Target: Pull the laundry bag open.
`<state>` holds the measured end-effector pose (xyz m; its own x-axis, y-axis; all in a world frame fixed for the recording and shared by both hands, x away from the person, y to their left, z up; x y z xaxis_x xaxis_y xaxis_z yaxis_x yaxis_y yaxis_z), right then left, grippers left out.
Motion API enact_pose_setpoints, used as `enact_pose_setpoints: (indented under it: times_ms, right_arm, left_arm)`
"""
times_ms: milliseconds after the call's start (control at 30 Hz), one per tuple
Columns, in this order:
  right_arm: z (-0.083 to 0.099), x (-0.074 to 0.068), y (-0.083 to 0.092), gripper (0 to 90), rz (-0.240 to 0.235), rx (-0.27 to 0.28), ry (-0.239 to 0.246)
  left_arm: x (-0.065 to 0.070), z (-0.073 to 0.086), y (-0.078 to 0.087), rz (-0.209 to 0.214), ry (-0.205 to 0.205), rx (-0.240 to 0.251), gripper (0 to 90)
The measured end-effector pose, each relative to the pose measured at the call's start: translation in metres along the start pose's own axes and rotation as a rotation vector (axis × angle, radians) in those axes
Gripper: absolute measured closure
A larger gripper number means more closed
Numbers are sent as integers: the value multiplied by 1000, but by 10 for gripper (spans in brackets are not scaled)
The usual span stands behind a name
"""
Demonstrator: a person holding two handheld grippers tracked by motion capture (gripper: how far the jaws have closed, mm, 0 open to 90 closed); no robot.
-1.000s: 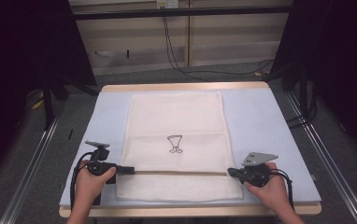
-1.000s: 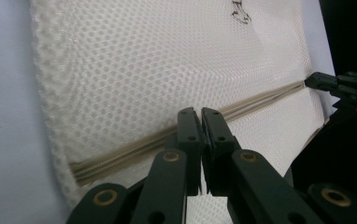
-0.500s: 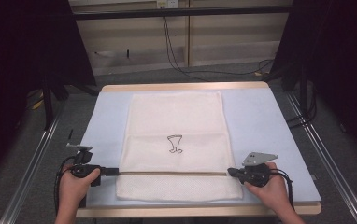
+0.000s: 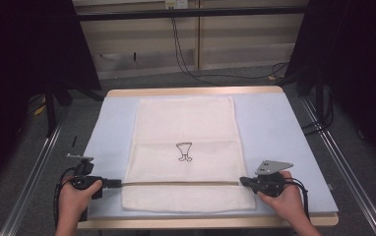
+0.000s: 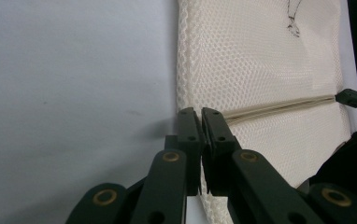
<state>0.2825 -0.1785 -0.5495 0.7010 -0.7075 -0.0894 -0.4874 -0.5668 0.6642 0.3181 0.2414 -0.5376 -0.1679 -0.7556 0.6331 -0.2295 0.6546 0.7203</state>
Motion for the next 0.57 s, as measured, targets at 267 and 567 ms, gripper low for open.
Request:
enact_pose_setpoints:
  times_ms: [267,567]
  right_arm:
    - [-17,9,13,721,7,121,-1]
    - [-1,80,30,254,284,85,-58]
  left_arm:
    - [2,-26,20,-70,-112,220,661]
    - [-35,-70,12,-429,-380,427,264]
Point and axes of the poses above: each handheld gripper's, and its own axes: y roughly backward along the jaws, z roughly out of its underside, x roughly to its right, the point moved 10 cm from there along -y, roughly forward along the jaws, and after that the axes turned 2 degrees about -z, right-handed, at the moved point
